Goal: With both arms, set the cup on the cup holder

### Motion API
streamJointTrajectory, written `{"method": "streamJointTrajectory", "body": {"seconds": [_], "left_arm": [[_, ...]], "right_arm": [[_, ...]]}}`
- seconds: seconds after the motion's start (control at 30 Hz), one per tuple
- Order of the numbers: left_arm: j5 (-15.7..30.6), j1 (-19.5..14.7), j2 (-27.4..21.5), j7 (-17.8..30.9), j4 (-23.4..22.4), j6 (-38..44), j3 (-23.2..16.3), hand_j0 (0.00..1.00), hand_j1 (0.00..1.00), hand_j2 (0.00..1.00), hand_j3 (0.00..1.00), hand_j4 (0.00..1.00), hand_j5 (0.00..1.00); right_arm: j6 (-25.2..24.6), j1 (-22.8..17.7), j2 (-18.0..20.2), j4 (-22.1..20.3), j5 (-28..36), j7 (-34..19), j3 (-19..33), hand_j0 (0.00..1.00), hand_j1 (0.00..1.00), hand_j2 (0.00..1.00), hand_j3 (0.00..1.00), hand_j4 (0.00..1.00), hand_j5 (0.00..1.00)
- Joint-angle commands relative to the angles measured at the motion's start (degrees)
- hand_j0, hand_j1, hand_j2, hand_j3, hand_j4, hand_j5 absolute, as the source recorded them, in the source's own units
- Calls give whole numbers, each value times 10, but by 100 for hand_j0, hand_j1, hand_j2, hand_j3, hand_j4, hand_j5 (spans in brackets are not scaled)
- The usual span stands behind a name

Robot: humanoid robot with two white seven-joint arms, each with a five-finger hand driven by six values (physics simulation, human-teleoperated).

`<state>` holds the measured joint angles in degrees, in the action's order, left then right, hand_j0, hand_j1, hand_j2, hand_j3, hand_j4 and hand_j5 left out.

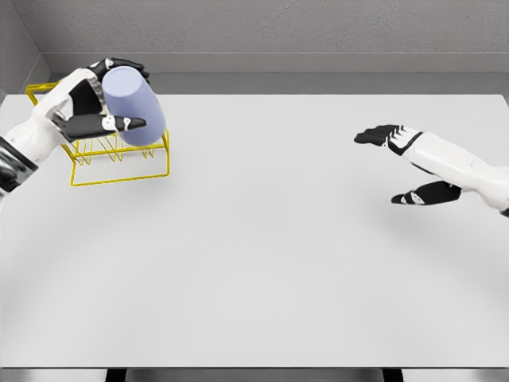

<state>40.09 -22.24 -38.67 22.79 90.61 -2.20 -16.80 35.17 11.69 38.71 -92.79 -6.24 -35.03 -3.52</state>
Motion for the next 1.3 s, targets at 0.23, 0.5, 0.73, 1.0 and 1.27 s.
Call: {"method": "streamJointTrajectory", "body": {"seconds": [0.23,0.5,0.73,1.0,1.27], "left_arm": [[3,-4,1,0,-21,0,1,59,59,59,59,59,59],[2,-13,6,1,-39,0,0,59,59,59,59,59,59],[1,-18,9,1,-52,0,-3,59,59,59,59,59,59],[-6,-18,14,2,-52,1,-4,85,85,85,85,85,85],[-6,-19,14,2,-53,2,-4,83,83,83,83,83,83]], "right_arm": [[-2,-1,0,2,4,0,0,100,100,100,100,100,100],[-2,1,-2,-1,4,0,0,100,100,100,100,100,100],[-2,1,-3,1,4,0,0,100,100,100,100,100,100],[-2,1,-2,1,4,0,0,100,100,100,100,100,100],[-2,1,-2,2,4,0,0,100,100,100,100,100,100]]}}
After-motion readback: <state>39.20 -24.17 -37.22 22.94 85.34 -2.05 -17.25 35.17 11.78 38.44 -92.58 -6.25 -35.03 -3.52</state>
